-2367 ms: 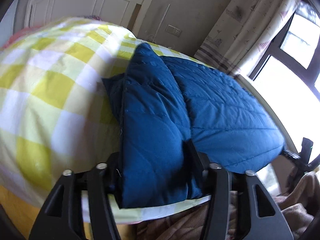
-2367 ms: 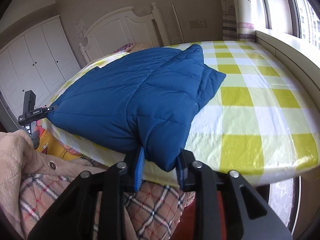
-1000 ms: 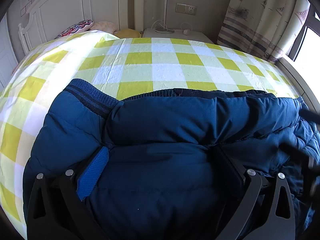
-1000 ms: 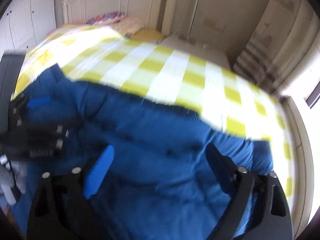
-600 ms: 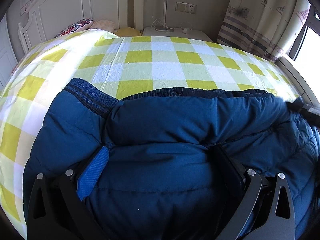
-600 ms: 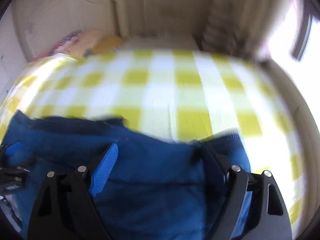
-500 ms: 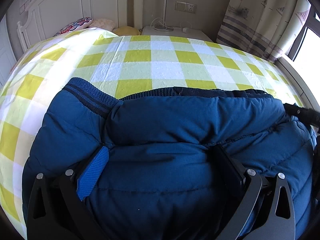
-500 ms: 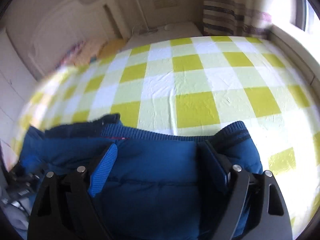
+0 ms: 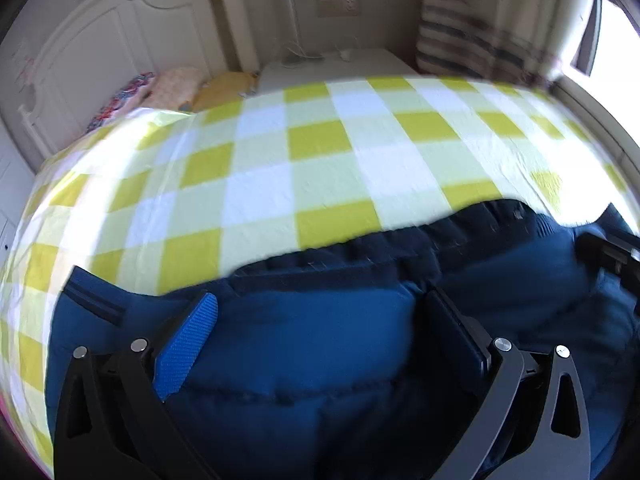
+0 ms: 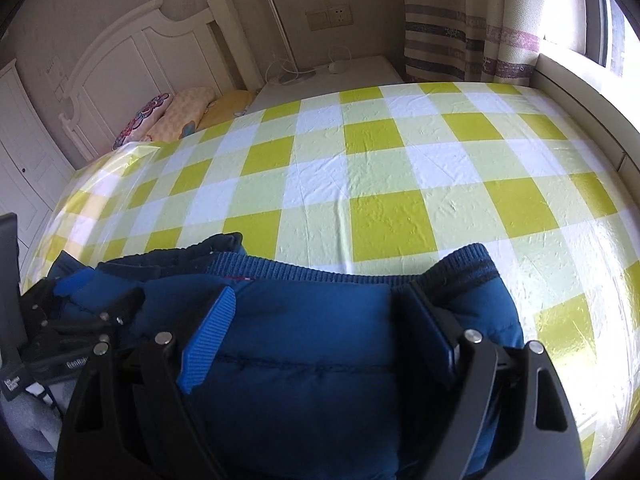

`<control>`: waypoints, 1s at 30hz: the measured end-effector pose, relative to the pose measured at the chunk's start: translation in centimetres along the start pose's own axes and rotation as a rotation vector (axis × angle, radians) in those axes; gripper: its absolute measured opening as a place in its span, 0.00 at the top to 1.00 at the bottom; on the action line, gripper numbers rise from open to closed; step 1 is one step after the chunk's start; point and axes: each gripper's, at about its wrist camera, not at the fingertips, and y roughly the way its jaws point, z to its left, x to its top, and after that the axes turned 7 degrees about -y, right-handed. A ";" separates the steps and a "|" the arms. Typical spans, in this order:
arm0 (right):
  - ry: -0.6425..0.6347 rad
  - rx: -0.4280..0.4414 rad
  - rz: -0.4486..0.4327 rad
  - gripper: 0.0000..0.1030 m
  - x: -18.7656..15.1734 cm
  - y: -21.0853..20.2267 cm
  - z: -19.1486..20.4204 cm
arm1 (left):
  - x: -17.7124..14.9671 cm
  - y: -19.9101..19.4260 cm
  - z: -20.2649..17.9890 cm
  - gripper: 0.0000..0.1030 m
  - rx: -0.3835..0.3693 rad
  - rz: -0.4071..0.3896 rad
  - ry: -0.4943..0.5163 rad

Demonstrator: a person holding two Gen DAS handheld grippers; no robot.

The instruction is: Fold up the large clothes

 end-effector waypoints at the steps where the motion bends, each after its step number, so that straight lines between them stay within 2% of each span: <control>1: 0.000 0.000 0.001 0.19 0.0 0.0 0.0 | -0.1 -0.3 -0.1 0.04 0.009 -0.009 0.025; 3: 0.004 0.006 0.001 0.19 0.0 0.0 -0.1 | -0.1 -1.0 0.4 0.04 0.019 -0.034 0.045; 6: 0.011 0.018 -0.002 0.19 -0.1 -0.1 -0.3 | 0.6 -1.9 5.3 0.04 0.005 -0.047 -0.061; 8: 0.013 0.018 -0.001 0.19 -0.2 0.0 -0.3 | 0.5 -1.3 9.2 0.04 0.010 -0.017 -0.104; 10: 0.010 0.016 0.000 0.19 -0.1 0.1 -0.2 | 0.1 0.1 12.5 0.04 -0.061 0.031 -0.160; 12: 0.010 0.014 0.000 0.19 -0.2 0.0 -0.2 | -0.1 0.9 15.2 0.04 -0.189 0.059 -0.273; 13: 0.010 0.014 -0.001 0.19 -0.2 0.0 -0.2 | -0.4 0.8 16.4 0.04 -0.262 0.038 -0.333; 15: 0.009 0.011 0.002 0.19 -0.1 0.1 -0.2 | -0.9 0.7 16.7 0.04 -0.295 0.017 -0.357; 18: -0.015 -0.032 0.032 0.18 0.3 0.1 0.5 | -1.0 0.7 15.5 0.04 -0.242 0.012 -0.314; 19: -0.031 -0.087 0.030 0.18 0.4 -0.3 1.0 | -1.0 0.7 15.1 0.04 -0.221 0.013 -0.298; 20: -0.062 -0.184 0.004 0.17 0.7 -1.2 2.3 | -1.0 0.8 14.9 0.04 -0.210 0.014 -0.289; 21: -0.085 -0.199 -0.028 0.17 0.7 -1.9 3.5 | -1.0 0.8 14.7 0.04 -0.198 0.014 -0.281; 23: -0.164 -0.107 -0.075 0.17 0.7 -3.0 7.4 | -0.8 0.9 15.2 0.04 -0.205 0.011 -0.287; 25: -0.270 -0.059 -0.061 0.17 0.6 -2.6 11.2 | -0.9 0.9 15.6 0.04 -0.218 0.008 -0.298; 27: -0.415 -0.021 -0.003 0.15 -0.2 -0.7 15.1 | -0.8 1.0 15.8 0.04 -0.223 0.006 -0.302; 28: -0.478 -0.054 0.051 0.13 -0.7 1.0 16.3 | -0.8 1.0 15.9 0.04 -0.228 0.005 -0.305; 29: -0.495 -0.070 0.081 0.11 -1.0 2.0 16.6 | -0.8 1.0 16.0 0.04 -0.235 0.003 -0.311; 30: -0.472 -0.045 0.086 0.10 -0.8 2.5 16.2 | -0.8 1.0 16.1 0.04 -0.241 0.003 -0.316</control>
